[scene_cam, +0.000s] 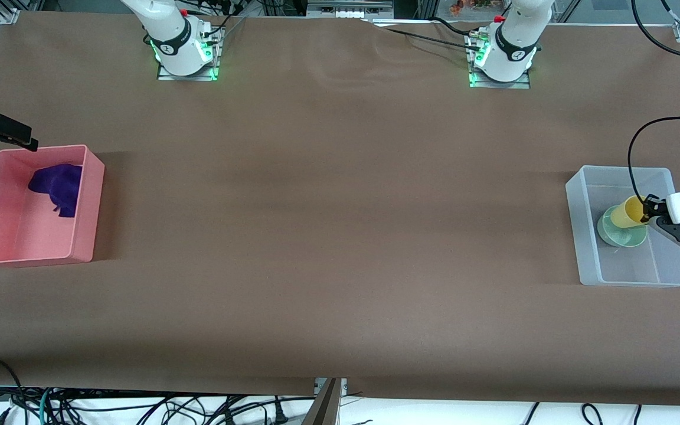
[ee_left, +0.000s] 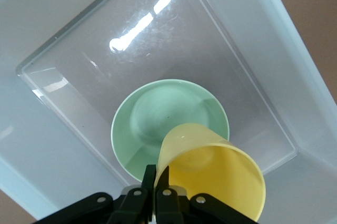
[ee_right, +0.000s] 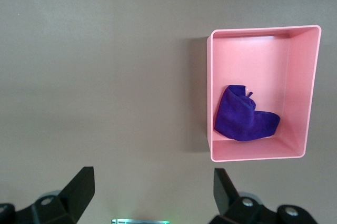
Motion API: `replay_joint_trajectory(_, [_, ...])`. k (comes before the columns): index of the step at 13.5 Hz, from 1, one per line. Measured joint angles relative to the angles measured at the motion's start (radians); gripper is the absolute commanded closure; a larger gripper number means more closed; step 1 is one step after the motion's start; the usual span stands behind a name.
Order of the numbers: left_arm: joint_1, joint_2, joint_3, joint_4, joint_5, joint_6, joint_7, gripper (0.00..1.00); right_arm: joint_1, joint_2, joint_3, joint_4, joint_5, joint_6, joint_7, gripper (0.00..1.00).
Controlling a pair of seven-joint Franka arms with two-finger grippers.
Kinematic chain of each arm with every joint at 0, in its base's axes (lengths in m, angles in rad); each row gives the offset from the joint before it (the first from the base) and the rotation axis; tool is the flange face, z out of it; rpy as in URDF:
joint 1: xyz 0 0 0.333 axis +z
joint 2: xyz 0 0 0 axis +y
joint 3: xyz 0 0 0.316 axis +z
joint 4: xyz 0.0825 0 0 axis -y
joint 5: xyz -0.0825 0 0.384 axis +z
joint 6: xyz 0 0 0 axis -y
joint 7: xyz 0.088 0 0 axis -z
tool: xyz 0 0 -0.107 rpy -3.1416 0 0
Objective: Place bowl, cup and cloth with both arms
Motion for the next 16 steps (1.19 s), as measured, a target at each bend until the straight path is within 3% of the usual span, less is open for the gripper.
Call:
replay_joint_trajectory(3, [0.000,-0.003,-0.006,0.006,-0.001,0.004,0.000,0.00,0.000,0.000,0.000,0.000,0.000,0.000,0.000,0.00])
replay_joint_trajectory(6, [0.000,-0.052,-0.043,0.026,-0.098,-0.065,-0.004,0.00,0.000,0.001,0.000,0.000,0.000,0.000,0.000,0.00])
replay_joint_trajectory(9, [-0.006,-0.179,-0.076,0.038,-0.210,-0.205,-0.079,0.00,0.000,0.001,0.000,0.000,0.000,0.001,0.000,0.00])
replay_joint_trajectory(11, [-0.011,-0.259,-0.148,0.066,-0.230,-0.336,-0.237,0.00,0.000,0.001,0.000,0.000,0.000,0.001,0.000,0.00])
replay_joint_trajectory(14, [-0.025,-0.312,-0.266,0.193,-0.230,-0.573,-0.448,0.00,0.000,0.001,0.000,0.000,0.000,0.001,0.000,0.00])
replay_joint_trajectory(16, [-0.035,-0.321,-0.308,0.274,-0.230,-0.655,-0.519,0.00,0.000,0.002,0.000,0.000,0.000,0.001,0.000,0.00])
